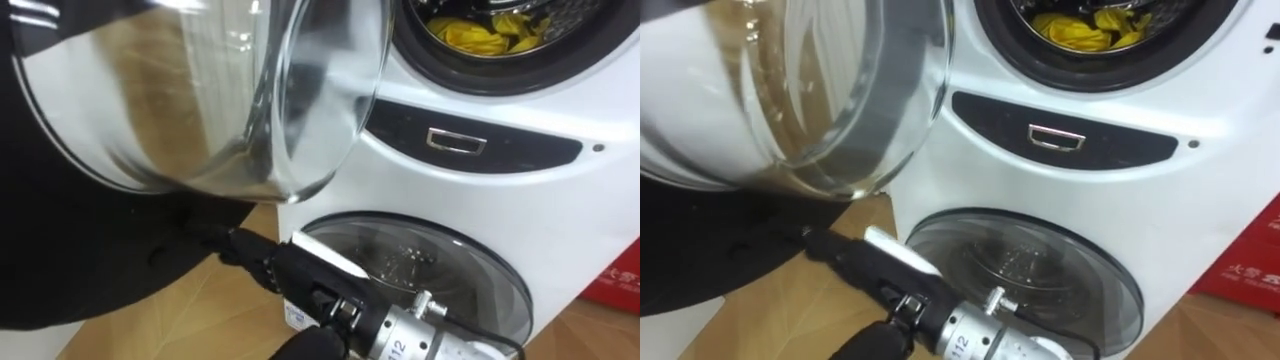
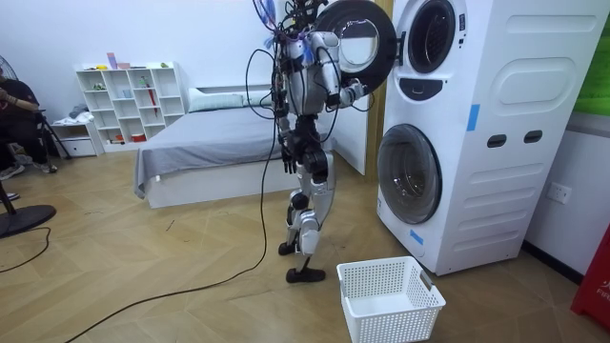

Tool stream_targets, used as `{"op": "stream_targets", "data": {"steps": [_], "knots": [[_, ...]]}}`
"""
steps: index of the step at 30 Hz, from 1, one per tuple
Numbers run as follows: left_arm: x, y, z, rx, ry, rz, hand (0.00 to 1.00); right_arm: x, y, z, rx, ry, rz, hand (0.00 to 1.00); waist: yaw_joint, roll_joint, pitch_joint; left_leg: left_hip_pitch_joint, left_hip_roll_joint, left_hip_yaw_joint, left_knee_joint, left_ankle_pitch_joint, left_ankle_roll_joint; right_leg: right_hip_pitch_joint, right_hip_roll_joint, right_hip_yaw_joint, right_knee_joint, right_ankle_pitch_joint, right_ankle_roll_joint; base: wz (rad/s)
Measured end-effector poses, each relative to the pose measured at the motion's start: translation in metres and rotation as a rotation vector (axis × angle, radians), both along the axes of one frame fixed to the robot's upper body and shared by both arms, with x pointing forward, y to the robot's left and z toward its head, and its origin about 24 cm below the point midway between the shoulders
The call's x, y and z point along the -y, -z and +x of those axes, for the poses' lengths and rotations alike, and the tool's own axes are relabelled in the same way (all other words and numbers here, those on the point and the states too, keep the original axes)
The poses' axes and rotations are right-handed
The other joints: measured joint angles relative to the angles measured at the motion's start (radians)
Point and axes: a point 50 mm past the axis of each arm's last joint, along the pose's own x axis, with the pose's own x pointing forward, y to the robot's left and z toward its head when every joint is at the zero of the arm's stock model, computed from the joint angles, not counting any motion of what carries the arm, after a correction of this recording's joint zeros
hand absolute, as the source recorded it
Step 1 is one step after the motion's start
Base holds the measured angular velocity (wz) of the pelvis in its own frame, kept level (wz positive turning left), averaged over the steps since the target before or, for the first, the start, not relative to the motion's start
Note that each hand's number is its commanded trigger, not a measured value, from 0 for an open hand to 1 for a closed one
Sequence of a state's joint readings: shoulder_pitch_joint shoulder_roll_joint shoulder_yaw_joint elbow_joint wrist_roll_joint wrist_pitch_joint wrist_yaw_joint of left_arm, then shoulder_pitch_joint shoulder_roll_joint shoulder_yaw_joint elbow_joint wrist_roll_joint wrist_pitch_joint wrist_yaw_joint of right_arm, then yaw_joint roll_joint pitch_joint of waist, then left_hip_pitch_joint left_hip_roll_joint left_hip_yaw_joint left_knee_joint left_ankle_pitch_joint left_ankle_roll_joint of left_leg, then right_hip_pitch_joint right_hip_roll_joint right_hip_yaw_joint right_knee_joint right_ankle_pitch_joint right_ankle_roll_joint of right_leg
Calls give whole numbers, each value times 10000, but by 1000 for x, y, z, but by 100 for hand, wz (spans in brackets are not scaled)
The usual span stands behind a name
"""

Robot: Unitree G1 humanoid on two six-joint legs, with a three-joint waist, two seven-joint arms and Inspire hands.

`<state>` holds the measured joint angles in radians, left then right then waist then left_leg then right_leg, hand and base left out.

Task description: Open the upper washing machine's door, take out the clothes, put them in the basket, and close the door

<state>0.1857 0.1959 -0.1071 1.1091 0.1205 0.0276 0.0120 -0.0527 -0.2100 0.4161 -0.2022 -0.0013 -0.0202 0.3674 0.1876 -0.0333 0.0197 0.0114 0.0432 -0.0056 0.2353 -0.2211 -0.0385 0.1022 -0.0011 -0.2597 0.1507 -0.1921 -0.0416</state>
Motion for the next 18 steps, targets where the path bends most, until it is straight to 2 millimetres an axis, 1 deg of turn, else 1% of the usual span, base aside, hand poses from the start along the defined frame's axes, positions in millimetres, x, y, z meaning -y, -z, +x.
{"op": "stream_targets", "data": {"steps": [1,2,3,4,5,6,7,9,10,11,12,13,15,16,18], "knots": [[0,0,-4,-89,-223,-4,0,12,5,3,86,811,-487,0,-224,-7,-16,11,-7,28,4,7,11,26,-15,74,-4,-2,2,9],[0,1,-6,-143,-361,-11,0,19,8,4,192,1221,-832,0,-322,-10,-22,8,-20,27,5,19,30,33,-25,115,-3,-6,10,11],[-1,1,-10,-225,-633,-10,0,34,11,6,367,2104,-1432,0,-501,-28,-44,10,-49,12,2,39,56,30,-94,139,-3,-15,25,6],[-1,1,-13,-279,-902,-8,0,52,13,7,526,2960,-1904,0,-715,-42,-64,57,-72,37,3,51,74,32,-103,196,-6,-18,29,0],[-2,1,-15,-313,-1054,2,0,61,12,8,614,3391,-2100,0,-796,-28,-63,88,-83,50,2,54,80,53,-103,237,-5,-21,34,-10],[-4,1,-18,-345,-1337,43,0,79,10,10,821,4293,-2420,0,-900,-6,-72,171,-86,181,-5,60,89,101,-98,325,-2,-20,44,-13],[-6,1,-20,-347,-1488,83,0,88,8,11,980,4760,-2568,0,-974,-3,-76,200,-85,284,-16,65,99,119,-93,371,3,-21,52,-17],[-10,0,-21,-276,-1806,191,0,111,-8,14,2050,6196,-3140,0,-1262,-19,-114,364,-84,489,-142,77,119,186,-87,531,4,-26,72,-22],[-11,-1,-19,-219,-1887,205,0,117,-18,14,2684,6647,-3364,0,-1315,-44,-171,448,-77,609,-204,80,121,189,-77,663,13,-28,76,-30],[-11,-1,-19,-188,-1919,209,0,120,-23,13,3000,6845,-3481,0,-1322,-63,-184,521,-73,642,-245,81,121,197,-69,737,28,-28,76,-39],[-11,-1,-18,-160,-1945,231,0,124,-32,15,3532,7206,-3590,0,-1320,-126,-219,654,-41,786,-355,82,120,209,-31,932,37,-29,77,-43],[-14,-2,-17,-149,-1891,378,0,125,-40,18,3998,7481,-3636,0,-1354,-237,-224,748,-18,877,-396,82,120,221,-7,1045,41,-28,77,-38],[-18,-3,-13,-51,-1851,518,0,126,-51,22,4767,7880,-3917,0,-1393,-376,-228,867,-7,889,-444,82,120,201,14,1209,66,-27,77,-24],[-19,-3,-13,-54,-1848,546,0,126,-55,24,5012,7984,-4020,0,-1403,-405,-232,893,-3,888,-480,82,119,188,21,1213,83,-27,77,-17],[-22,-4,-13,-17,-1871,614,0,122,-73,32,5924,8260,-3987,0,-1543,-486,-215,876,-2,889,-502,81,119,101,15,1224,184,-27,78,-3]]}}
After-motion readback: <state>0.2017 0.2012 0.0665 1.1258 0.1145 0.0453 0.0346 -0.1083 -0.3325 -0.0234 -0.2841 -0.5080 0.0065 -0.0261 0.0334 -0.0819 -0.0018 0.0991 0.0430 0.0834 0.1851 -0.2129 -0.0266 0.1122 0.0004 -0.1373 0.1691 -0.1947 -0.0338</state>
